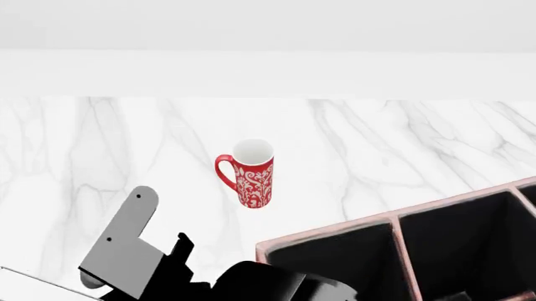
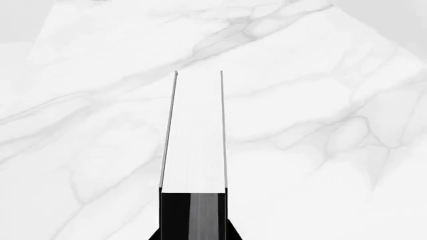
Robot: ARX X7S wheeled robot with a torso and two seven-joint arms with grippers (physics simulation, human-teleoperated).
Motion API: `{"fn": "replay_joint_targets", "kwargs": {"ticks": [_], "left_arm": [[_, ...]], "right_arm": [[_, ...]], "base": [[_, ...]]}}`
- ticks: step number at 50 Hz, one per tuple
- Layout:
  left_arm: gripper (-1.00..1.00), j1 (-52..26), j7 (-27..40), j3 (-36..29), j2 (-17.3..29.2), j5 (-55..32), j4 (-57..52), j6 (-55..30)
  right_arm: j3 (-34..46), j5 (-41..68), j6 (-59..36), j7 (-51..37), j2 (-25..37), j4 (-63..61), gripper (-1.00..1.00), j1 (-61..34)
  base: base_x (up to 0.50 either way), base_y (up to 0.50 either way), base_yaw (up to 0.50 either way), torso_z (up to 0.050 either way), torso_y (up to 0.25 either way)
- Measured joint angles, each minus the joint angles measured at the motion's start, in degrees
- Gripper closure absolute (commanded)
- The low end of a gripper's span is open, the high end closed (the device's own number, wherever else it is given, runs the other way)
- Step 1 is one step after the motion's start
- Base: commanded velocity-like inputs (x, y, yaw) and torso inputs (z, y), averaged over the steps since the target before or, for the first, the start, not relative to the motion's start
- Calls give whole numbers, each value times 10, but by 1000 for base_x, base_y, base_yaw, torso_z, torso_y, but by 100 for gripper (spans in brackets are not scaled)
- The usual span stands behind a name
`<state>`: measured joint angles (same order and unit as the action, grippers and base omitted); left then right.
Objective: Pick up the book and place it in the right compartment of the caddy.
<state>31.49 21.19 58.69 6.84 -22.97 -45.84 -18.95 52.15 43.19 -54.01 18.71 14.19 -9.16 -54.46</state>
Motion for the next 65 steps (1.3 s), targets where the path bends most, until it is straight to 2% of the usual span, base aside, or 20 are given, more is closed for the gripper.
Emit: {"fn": "replay_joint_targets", "kwargs": {"ticks": [18, 34, 47, 65], "left_arm": [[-100, 2, 2, 0, 2, -3, -2, 0], [-100, 3, 4, 2, 5, -9, -4, -1], [-100, 5, 5, 1, 6, -11, -3, 1], [-100, 5, 2, 0, 8, -19, -2, 8]], "right_arm": [[-99, 99, -103, -80, -4, -32, 100, -63], [-196, 134, -155, -168, -8, 42, 100, -141], [-249, 87, -119, -232, -5, 155, 100, -203], [-274, 13, -70, -288, 8, 308, 100, -272]], "base": [[0, 0, 0, 0, 1], [0, 0, 0, 0, 1], [0, 0, 0, 0, 2], [0, 0, 0, 0, 1]]}}
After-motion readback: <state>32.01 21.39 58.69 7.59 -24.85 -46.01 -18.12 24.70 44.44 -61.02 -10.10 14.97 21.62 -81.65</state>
